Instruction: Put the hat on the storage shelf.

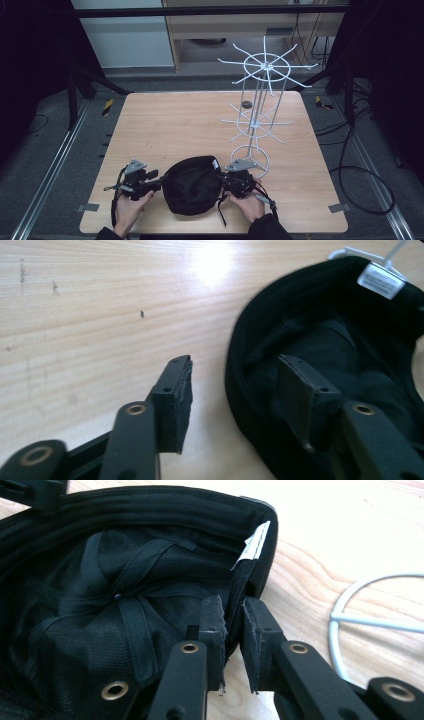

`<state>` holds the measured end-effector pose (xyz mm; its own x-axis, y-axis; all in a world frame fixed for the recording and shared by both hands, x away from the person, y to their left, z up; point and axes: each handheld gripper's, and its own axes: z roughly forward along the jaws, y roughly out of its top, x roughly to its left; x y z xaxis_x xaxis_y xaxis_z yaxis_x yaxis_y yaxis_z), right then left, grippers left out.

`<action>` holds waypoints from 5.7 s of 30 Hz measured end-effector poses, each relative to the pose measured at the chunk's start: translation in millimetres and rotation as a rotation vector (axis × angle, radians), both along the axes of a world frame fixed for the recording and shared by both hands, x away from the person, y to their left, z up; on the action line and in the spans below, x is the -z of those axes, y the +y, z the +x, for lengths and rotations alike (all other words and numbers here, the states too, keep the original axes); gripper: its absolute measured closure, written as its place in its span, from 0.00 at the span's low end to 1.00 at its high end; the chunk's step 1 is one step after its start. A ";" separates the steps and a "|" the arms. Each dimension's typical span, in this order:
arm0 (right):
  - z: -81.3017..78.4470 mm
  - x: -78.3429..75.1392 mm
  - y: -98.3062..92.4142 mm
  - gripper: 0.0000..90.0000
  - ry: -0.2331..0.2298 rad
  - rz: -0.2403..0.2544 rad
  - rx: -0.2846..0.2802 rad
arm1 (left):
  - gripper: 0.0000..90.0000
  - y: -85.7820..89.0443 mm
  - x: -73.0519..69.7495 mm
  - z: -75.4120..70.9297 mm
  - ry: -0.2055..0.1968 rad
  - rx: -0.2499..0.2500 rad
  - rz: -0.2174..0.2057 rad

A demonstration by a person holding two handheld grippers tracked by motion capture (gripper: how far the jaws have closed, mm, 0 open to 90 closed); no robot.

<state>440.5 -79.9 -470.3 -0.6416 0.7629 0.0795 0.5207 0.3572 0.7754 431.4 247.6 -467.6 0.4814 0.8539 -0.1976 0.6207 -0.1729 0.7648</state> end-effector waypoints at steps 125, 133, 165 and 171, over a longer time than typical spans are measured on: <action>-36.8 -52.4 38.0 0.88 -0.273 0.053 -0.280 | 0.83 -32.4 12.4 32.8 -0.108 -0.017 -0.015; -37.1 -37.8 46.0 0.87 -0.243 0.007 -0.254 | 0.55 -8.7 -0.5 13.2 -0.120 0.009 -0.053; -40.4 -25.6 58.5 0.82 -0.249 -0.026 -0.278 | 0.40 -43.3 -53.8 -26.1 -0.159 0.129 -0.276; -42.7 -24.5 61.2 0.82 -0.252 -0.021 -0.306 | 0.48 -48.6 -54.4 -21.3 -0.153 0.129 -0.277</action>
